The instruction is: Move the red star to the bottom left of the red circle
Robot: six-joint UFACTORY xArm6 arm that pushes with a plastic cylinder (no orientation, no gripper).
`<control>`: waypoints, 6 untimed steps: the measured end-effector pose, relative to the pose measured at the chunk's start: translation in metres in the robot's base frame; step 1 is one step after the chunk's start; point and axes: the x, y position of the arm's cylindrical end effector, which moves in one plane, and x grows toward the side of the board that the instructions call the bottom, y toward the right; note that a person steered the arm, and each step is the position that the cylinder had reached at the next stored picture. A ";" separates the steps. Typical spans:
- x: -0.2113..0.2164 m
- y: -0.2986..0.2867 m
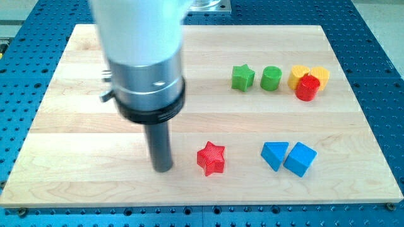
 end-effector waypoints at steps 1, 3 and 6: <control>0.003 0.029; 0.008 0.078; -0.119 0.213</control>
